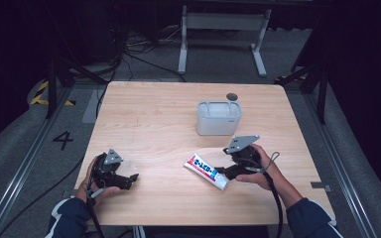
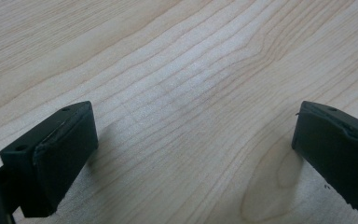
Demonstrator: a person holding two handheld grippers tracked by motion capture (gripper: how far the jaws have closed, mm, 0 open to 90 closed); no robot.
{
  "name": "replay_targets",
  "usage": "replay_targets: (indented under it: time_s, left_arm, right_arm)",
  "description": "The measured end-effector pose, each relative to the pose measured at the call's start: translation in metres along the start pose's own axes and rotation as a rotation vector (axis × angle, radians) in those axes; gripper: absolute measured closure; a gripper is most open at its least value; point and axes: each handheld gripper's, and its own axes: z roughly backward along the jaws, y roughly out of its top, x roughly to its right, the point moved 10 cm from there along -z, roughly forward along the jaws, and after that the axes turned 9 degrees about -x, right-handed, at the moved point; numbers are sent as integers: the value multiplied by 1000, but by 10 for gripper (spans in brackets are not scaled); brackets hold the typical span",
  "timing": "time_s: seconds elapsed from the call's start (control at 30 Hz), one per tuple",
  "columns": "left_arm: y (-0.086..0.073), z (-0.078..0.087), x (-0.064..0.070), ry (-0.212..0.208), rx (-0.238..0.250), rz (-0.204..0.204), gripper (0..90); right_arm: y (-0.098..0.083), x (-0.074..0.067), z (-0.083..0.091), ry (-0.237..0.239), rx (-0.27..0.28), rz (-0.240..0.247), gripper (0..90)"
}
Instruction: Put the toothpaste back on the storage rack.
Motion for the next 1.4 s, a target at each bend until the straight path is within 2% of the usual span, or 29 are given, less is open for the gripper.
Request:
replay_targets:
  time_s: [0.1, 0.33, 0.5, 0.73, 0.9, 1.03, 1.4]
  left_arm:
    - [0, 0, 0, 0, 0, 0, 6]
    - [0, 0, 0, -1, -2, -1, 5]
    - [0, 0, 0, 0, 0, 0, 5]
    - [0, 0, 0, 0, 0, 0, 5]
    - [0, 0, 0, 0, 0, 0, 6]
    - [0, 0, 0, 0, 0, 0, 5]
    - [0, 0, 0, 0, 0, 0, 5]
  right_arm:
    - [6, -5, -9, 2, -18, 18, 289]
    - [10, -11, -22, 28, -49, 17, 291]
    - [13, -16, -36, 38, -96, 36, 291]
    - [18, -16, -53, 46, -147, 33, 289]
    - [20, -18, -61, 60, -180, 27, 302]
    - [17, -20, -68, 56, -219, 41, 322]
    - [18, -21, -77, 69, -299, 13, 344]
